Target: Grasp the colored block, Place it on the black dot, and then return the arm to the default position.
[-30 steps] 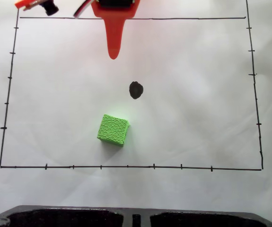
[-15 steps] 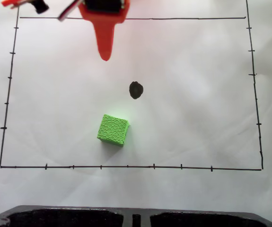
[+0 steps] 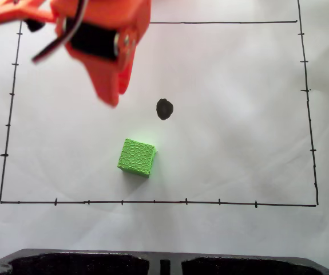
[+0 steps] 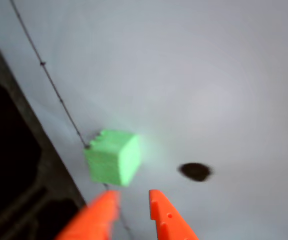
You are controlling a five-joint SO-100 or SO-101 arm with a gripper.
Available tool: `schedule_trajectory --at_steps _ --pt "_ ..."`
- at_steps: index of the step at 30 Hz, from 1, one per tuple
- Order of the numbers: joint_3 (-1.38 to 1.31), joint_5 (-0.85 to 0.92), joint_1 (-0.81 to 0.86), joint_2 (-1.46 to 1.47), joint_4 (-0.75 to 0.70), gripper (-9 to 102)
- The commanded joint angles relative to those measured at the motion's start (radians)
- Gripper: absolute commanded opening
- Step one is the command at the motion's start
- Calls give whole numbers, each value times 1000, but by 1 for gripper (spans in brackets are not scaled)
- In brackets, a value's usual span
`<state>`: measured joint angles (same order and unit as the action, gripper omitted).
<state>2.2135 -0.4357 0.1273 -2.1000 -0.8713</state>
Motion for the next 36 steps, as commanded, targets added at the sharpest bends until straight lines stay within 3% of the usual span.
schedule_trajectory --at_steps 1,17,36 --pt "-103 -11 -12 84 15 18" --pt "-216 -57 -64 336 37 38" --pt "-342 -89 -130 558 54 35"
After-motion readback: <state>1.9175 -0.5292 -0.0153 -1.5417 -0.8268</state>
